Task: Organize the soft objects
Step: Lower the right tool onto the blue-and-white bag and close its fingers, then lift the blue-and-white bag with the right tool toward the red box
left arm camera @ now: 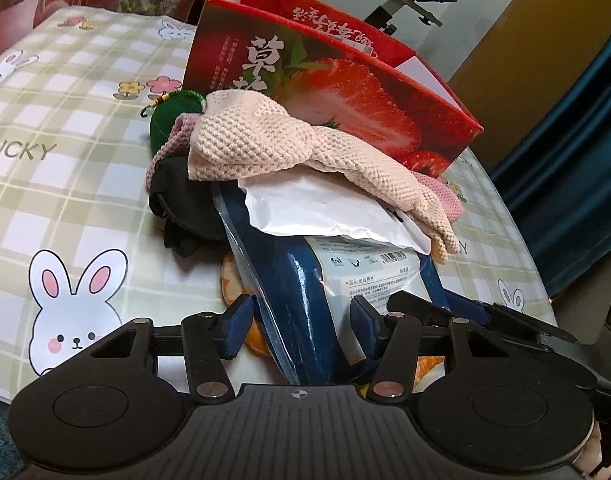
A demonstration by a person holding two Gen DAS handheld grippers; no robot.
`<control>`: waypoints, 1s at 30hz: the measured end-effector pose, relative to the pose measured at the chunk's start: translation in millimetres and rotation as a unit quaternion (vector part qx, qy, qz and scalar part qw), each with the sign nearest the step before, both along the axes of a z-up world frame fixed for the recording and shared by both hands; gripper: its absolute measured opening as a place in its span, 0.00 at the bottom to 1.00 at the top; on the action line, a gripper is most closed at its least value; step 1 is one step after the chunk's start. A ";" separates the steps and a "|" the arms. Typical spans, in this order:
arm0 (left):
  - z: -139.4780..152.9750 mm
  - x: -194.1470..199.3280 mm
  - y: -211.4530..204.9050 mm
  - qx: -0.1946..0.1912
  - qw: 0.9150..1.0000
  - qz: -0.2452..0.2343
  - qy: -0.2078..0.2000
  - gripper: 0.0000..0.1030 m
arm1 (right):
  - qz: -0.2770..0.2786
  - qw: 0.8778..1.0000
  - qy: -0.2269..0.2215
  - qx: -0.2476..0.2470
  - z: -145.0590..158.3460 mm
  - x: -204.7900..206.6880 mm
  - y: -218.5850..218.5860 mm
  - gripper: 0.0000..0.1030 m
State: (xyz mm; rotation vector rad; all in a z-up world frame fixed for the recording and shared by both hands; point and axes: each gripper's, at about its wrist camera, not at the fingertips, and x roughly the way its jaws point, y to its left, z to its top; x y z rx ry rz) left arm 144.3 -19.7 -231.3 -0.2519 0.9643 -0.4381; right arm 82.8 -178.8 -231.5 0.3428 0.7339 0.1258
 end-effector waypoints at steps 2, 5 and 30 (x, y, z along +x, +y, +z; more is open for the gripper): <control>-2.3 1.9 2.7 -0.006 1.000 0.000 0.002 0.55 | -0.002 1.000 0.002 0.004 -0.9 2.3 0.0 0.50; -1.5 1.8 4.2 -0.011 1.000 -0.002 -0.001 0.55 | -0.001 1.000 0.001 -0.001 -1.1 4.5 2.9 0.49; 7.0 -7.3 20.2 -0.026 0.999 0.009 -0.018 0.50 | 0.022 1.000 -0.007 -0.001 10.5 -5.6 14.0 0.41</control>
